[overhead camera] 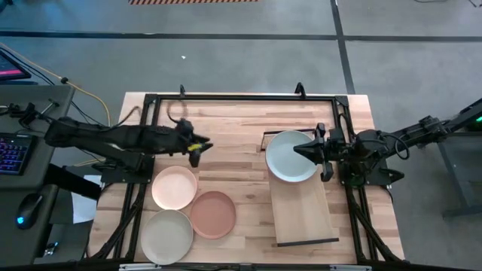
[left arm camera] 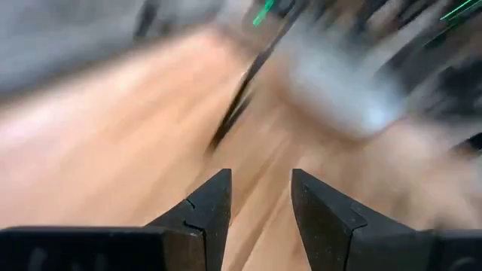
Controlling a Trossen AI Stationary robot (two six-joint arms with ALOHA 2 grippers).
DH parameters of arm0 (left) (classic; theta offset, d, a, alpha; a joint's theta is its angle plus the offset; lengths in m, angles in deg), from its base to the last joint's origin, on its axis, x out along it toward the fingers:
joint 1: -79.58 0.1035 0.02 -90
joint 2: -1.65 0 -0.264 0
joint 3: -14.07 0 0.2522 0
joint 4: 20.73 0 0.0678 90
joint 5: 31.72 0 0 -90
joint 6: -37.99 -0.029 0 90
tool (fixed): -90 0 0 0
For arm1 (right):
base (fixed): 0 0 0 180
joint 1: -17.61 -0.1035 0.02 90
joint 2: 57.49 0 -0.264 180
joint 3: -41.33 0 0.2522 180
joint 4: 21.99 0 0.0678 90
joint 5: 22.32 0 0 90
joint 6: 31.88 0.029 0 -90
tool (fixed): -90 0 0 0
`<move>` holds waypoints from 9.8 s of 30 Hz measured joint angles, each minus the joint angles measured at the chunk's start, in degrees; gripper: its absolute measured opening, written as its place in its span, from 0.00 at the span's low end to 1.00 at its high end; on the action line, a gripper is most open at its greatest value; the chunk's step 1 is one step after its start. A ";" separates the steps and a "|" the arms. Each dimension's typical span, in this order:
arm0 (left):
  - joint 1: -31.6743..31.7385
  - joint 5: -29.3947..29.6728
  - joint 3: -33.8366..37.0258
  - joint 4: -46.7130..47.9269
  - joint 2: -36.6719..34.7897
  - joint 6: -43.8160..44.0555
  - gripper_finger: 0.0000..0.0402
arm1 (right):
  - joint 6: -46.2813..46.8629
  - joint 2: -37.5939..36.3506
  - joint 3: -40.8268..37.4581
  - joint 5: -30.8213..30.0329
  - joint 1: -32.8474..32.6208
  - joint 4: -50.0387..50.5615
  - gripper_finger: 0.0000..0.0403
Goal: Place and stack plates onto a shelf
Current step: Put the light orange plate on the shelf, then stack the brown plate on top of the light orange plate on the shelf
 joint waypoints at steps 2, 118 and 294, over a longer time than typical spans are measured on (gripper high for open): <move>0.99 -2.97 0.09 10.63 2.25 4.34 0.32 | 0.00 0.00 0.00 -0.03 0.02 0.20 0.00; -6.42 -4.23 -75.62 17.37 61.50 -12.62 0.00 | -0.28 -11.03 1.75 -20.76 0.00 18.31 0.00; -6.71 -10.91 -19.88 -25.78 27.64 -13.80 0.00 | 7.35 -11.06 1.70 0.55 -0.07 31.59 0.00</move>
